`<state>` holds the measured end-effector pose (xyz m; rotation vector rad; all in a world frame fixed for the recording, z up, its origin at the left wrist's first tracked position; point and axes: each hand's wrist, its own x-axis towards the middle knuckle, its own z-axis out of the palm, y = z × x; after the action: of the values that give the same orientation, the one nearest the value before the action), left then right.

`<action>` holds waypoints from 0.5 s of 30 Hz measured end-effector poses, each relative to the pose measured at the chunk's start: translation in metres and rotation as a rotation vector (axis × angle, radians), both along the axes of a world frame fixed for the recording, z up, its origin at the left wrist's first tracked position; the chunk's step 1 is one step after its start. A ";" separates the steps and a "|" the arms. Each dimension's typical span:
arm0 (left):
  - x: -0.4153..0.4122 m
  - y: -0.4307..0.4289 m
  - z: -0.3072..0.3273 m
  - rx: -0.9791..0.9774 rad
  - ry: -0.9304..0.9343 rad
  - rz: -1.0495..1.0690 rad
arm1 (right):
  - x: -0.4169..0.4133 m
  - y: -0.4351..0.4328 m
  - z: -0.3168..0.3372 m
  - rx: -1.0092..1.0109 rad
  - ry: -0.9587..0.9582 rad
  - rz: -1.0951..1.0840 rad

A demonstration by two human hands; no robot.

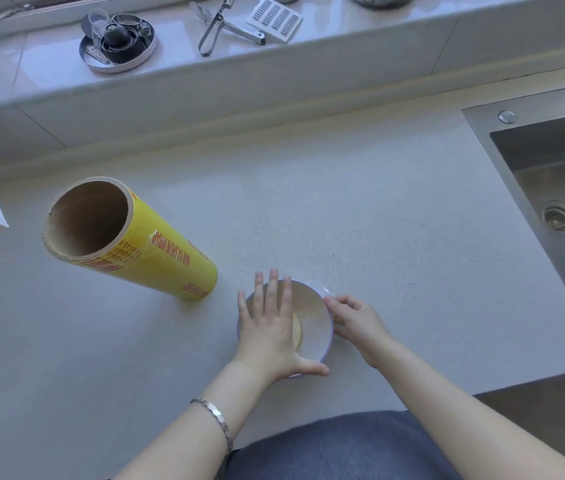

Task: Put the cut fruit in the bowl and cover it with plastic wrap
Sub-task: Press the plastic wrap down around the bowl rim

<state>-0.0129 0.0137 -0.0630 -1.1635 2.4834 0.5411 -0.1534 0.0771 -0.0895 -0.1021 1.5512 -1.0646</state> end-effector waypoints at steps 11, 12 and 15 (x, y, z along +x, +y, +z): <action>-0.007 -0.009 -0.005 0.039 -0.096 -0.076 | -0.004 -0.011 0.005 -0.035 0.168 -0.256; -0.007 -0.009 -0.004 0.040 -0.094 -0.075 | -0.007 -0.012 0.004 -0.017 0.186 -0.272; -0.006 -0.009 -0.004 0.042 -0.083 -0.066 | -0.013 -0.014 0.000 0.065 0.270 -0.289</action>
<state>-0.0190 0.0043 -0.0675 -1.0618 2.4192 0.5134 -0.1669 0.0627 -0.0898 0.0253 1.8837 -1.2637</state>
